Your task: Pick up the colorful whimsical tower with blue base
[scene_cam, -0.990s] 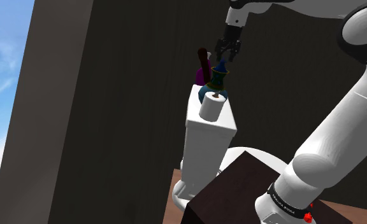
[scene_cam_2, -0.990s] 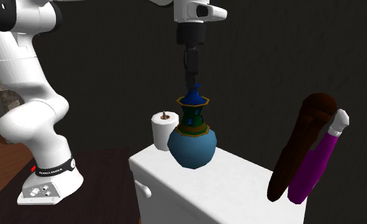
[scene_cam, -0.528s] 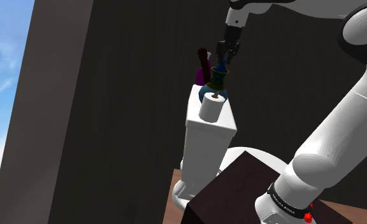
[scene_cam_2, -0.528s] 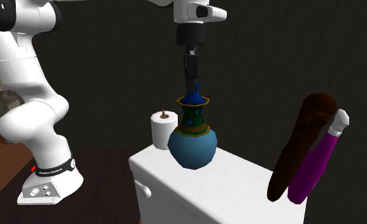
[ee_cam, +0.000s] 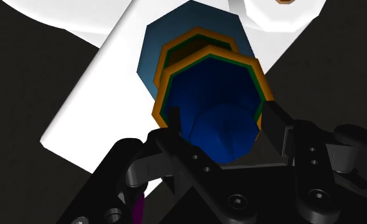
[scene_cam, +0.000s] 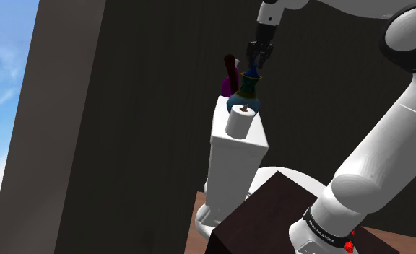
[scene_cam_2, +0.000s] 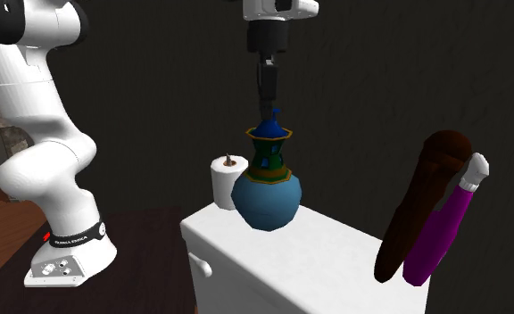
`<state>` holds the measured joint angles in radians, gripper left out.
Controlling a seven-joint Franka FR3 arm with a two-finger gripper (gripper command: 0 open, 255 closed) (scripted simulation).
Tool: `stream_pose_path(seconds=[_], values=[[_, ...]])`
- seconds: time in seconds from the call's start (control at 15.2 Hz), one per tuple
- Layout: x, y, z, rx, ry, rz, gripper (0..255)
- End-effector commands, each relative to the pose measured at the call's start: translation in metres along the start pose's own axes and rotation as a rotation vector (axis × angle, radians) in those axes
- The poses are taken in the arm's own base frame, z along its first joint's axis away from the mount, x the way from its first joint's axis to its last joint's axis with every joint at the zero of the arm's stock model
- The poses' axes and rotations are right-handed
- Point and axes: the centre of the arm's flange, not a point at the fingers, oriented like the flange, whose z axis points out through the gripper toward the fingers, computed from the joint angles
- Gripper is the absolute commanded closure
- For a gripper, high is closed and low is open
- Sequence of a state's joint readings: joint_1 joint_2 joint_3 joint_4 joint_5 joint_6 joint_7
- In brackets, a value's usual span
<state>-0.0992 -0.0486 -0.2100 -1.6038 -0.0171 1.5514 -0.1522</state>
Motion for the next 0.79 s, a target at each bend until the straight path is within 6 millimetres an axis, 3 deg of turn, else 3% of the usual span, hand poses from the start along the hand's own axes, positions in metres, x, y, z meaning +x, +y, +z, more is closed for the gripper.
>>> stream_pose_path(seconds=[0.0, 0.59, 0.73], values=[[0.000, 0.000, -0.012, 0.000, 0.003, 0.000, 255], [-0.001, 0.000, -0.060, 0.000, 0.003, 0.000, 255], [-0.001, 0.000, -0.061, 0.000, 0.003, 0.000, 255]])
